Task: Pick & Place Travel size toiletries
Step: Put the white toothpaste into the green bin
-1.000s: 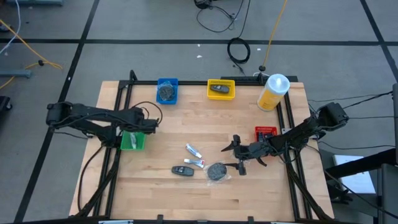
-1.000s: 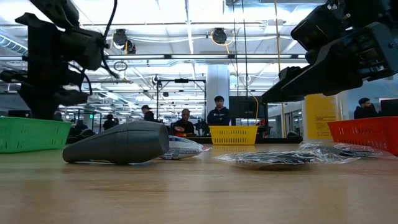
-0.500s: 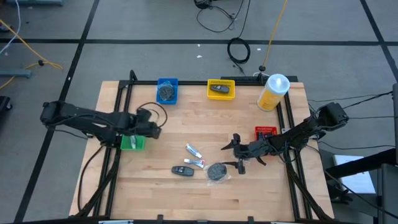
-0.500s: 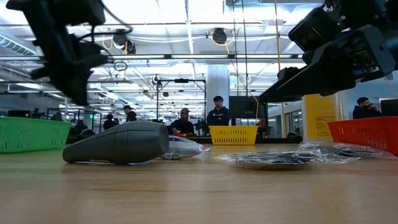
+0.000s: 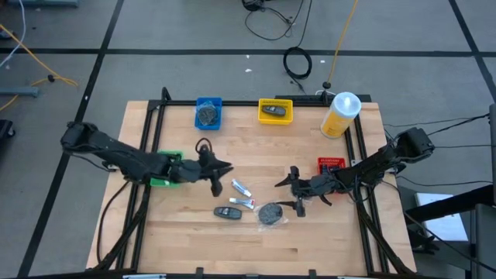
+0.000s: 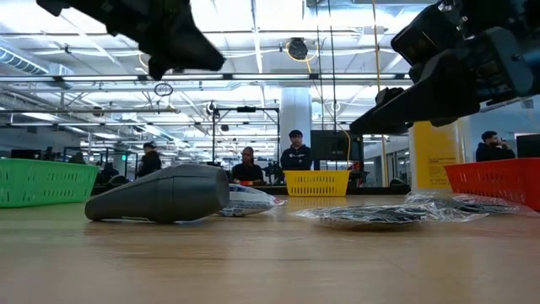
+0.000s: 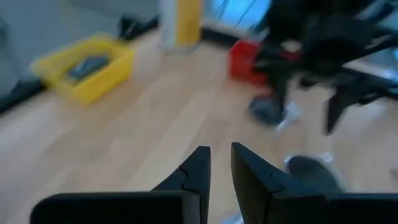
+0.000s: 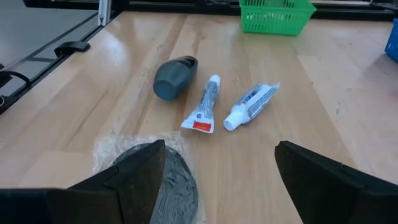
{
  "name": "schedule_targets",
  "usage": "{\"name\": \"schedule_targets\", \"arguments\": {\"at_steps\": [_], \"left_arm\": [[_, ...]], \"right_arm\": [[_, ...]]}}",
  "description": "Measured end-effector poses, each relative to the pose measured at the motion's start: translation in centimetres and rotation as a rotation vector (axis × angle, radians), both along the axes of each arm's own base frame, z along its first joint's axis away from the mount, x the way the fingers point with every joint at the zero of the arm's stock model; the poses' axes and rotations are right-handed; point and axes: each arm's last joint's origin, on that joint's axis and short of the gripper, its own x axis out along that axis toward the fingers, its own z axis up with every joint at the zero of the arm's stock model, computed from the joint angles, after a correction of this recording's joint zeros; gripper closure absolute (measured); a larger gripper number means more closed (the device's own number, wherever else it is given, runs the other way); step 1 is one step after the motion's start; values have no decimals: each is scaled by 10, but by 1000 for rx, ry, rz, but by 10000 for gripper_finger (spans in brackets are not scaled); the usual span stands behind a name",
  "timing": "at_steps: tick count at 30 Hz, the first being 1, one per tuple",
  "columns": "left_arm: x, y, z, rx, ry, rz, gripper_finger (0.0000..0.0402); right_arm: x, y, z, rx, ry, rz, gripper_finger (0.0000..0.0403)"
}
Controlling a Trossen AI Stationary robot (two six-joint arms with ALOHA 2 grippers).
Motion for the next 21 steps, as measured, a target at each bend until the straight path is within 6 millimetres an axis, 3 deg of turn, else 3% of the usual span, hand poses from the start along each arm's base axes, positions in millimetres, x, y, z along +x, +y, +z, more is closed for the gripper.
{"name": "schedule_targets", "arguments": {"at_steps": [5,11,21], "left_arm": [[18,-13,-7,108,-63,-80,339],[36,-19,-29,119,-75,-88,339],[46,-25,-52,176,-15,-168,339]], "right_arm": [[1,-1,2,-8,-21,-22,110],[0,0,0,16,-3,-27,110],[1,-5,-1,-11,8,-40,110]]}}
